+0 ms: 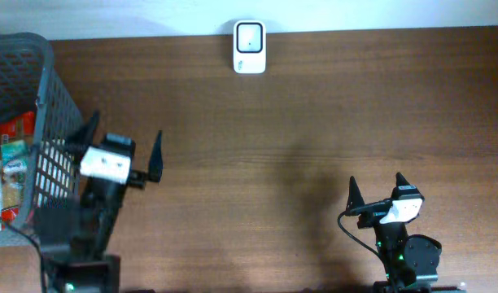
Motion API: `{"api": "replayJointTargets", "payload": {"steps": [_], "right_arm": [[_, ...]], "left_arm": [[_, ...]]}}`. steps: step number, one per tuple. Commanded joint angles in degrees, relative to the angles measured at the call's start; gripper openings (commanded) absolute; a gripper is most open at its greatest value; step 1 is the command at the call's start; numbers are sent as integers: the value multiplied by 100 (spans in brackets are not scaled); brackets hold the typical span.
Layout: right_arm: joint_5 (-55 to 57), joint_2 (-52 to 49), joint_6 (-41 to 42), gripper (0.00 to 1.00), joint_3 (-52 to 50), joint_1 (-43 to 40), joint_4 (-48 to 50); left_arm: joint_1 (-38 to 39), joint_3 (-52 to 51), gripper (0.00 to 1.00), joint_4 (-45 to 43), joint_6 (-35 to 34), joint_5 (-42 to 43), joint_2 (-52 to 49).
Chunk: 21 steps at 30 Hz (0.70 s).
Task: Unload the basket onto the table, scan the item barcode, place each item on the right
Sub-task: 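Move the left gripper toward the grey basket, then grasp the small teal-and-white packet in the basket with the left gripper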
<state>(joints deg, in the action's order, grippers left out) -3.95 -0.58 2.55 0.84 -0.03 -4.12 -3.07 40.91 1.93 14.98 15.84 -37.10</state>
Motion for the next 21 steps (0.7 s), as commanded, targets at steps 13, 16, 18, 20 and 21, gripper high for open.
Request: {"api": "replayJointTargets", "payload": {"steps": [13, 16, 18, 20, 21], "right_arm": [[55, 37, -42, 99, -52, -37, 7], [55, 37, -42, 99, -52, -37, 7], [55, 37, -42, 99, -52, -37, 7], [55, 37, -42, 99, -52, -37, 7], [55, 37, -42, 99, -52, -37, 7]], "left_arm": [[-9, 5171, 99, 4325, 155, 1003, -3362], [-9, 5174, 100, 3971, -516, -483, -3427], [-9, 5174, 99, 3545, -1097, -1860, -3523], [-9, 5174, 99, 3248, -1176, -2697, -3541], [-9, 5174, 99, 3263, -1174, -2761, -3541]]}}
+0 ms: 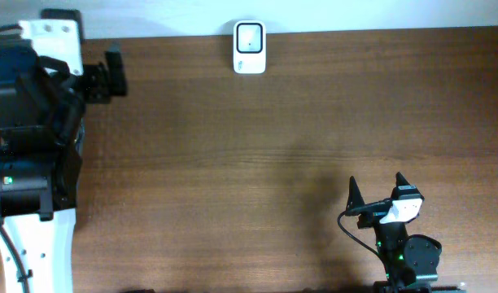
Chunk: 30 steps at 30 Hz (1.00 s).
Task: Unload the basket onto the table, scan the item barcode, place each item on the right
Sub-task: 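Grasp the small teal-and-white packet in the basket with the left gripper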
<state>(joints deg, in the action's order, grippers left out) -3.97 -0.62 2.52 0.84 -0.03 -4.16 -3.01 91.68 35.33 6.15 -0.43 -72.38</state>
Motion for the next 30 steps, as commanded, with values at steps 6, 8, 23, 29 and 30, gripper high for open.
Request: {"api": "replayJointTargets", "payload": {"steps": [6, 8, 23, 29, 30], "right_arm": [[57, 42, -39, 99, -52, -37, 9], [57, 42, -39, 99, -52, -35, 11], [57, 42, -39, 99, -52, -37, 9], [57, 42, -39, 99, -52, -37, 9], [57, 42, -39, 99, -52, -37, 11]], "left_arm": [[-472, 122, 99, -238, -227, -1290, -105], [-964, 151, 100, -258, -227, -1290, -146], [-3407, 149, 99, -400, -442, -658, -2374], [-3526, 149, 97, -828, 168, -636, -3204], [-3526, 149, 92, -761, 170, -529, -3401]]}}
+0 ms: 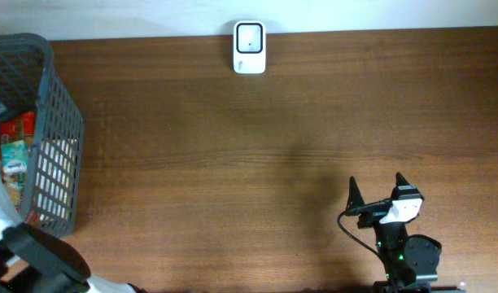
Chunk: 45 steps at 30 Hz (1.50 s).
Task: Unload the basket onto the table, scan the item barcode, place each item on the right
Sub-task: 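Grasp the small teal-and-white packet in the basket with the left gripper, then place the teal packet on the table center and release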
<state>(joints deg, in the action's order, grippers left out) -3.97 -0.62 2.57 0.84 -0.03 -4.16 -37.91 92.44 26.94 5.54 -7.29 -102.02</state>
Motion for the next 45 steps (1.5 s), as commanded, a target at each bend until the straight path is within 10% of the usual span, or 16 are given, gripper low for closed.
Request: {"api": "replayJointTargets", "payload": {"steps": [1, 15, 23, 34, 38, 45], "right_arm": [[57, 42, -44, 99, -52, -37, 11], [57, 42, -44, 99, -52, -37, 11], [57, 42, -44, 99, -52, -37, 11], [57, 42, -44, 99, -52, -37, 11], [57, 42, -44, 99, -52, -37, 11], [57, 42, -44, 99, -52, -37, 9]], "left_arm": [[-35, 70, 86, 175, 229, 466, -634], [-94, 28, 84, 1025, 227, 39, -1655], [-92, 31, 0, 1108, 223, 42, -1755], [146, 973, 0, 1279, -358, 2553, 1001], [1657, 968, 0, 2120, -407, 2553, 1725], [4562, -514, 0, 3082, -645, 2555, 17]]}}
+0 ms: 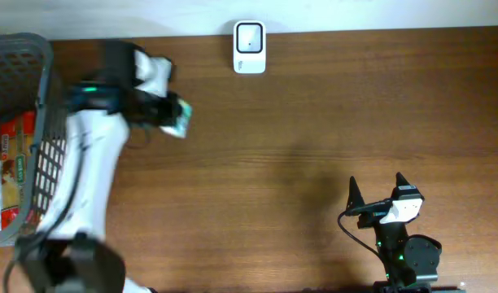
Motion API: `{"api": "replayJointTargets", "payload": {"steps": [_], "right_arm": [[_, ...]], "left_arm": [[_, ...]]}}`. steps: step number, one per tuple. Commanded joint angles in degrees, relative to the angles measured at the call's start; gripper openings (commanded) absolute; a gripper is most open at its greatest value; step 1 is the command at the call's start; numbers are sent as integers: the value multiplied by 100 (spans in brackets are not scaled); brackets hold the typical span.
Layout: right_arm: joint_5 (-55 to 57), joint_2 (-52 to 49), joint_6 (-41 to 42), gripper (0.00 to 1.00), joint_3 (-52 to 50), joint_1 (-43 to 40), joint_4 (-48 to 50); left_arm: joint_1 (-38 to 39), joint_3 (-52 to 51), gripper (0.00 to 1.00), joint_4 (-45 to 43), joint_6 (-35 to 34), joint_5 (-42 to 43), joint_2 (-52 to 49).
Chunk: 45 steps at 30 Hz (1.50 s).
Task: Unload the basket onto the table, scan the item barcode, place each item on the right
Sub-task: 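Place the teal packet on the table center and release, then reach into the basket and grasp the spaghetti package with the left gripper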
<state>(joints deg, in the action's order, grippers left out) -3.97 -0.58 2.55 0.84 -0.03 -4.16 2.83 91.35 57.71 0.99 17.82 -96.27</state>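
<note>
The white barcode scanner (250, 47) stands at the table's far edge, in the middle. My left arm reaches up from the lower left, and my left gripper (169, 112) is over the table just right of the basket, shut on a small green-and-white packet (181, 122). The picture is blurred there. The packet is well to the left of the scanner and nearer the front. My right gripper (375, 192) stands open near the front right with nothing between its fingers.
A grey mesh basket (45, 98) fills the far left and holds a red packet (17, 134) and other packets. The brown table (314, 122) stretches between the scanner and the right arm.
My left arm was low at the bottom left corner with its gripper out of view. Now it is over the table right of the basket, holding a green-and-white packet. The right arm has not moved.
My left gripper first stood open beside the basket's right wall. Then the arm loomed over the basket, covering it. After that it lay at the bottom left corner, the basket uncovered. Now the gripper holds a packet between the basket and the scanner.
</note>
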Motion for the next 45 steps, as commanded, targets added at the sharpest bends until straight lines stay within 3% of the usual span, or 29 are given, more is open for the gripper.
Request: {"api": "replayJointTargets", "payload": {"steps": [1, 6, 7, 9, 10, 11, 18, 21, 27, 33, 39, 45], "right_arm": [[57, 37, -42, 99, -52, -37, 11], [57, 37, -42, 99, -52, -37, 11], [57, 37, -42, 99, -52, -37, 11], [57, 37, -42, 99, -52, -37, 11], [57, 37, -42, 99, -52, -37, 11], [57, 37, -42, 99, -52, -37, 11], [57, 37, -42, 99, -52, -37, 11], [57, 37, -42, 99, -52, -37, 9], [57, 37, -42, 99, -52, -37, 11], [57, 37, -42, 99, -52, -37, 11], [57, 37, -42, 99, -52, -37, 11], [57, 37, -42, 99, -52, -37, 11]], "left_arm": [[723, -538, 0, 7, -315, 46, -894], [1585, -796, 0, -116, -428, 26, -1838], [1670, -796, 4, -195, -450, 28, -1908], [1742, -796, 39, -278, -452, 35, -1934], [1740, -793, 73, -295, -490, 44, -1934], [1709, -693, 100, -249, -485, 31, -1932], [555, 2321, 99, 975, -398, -282, -1156], [-678, 3139, 99, 1040, -402, -284, -570], [-3021, 3139, 99, 1178, -861, -1056, -238], [-3923, 2726, 99, 1121, -1224, -1790, -413], [-4238, 1626, 99, 273, 361, -1766, -1176], [-4393, 1357, 99, 17, 1032, -1762, -1443]]}}
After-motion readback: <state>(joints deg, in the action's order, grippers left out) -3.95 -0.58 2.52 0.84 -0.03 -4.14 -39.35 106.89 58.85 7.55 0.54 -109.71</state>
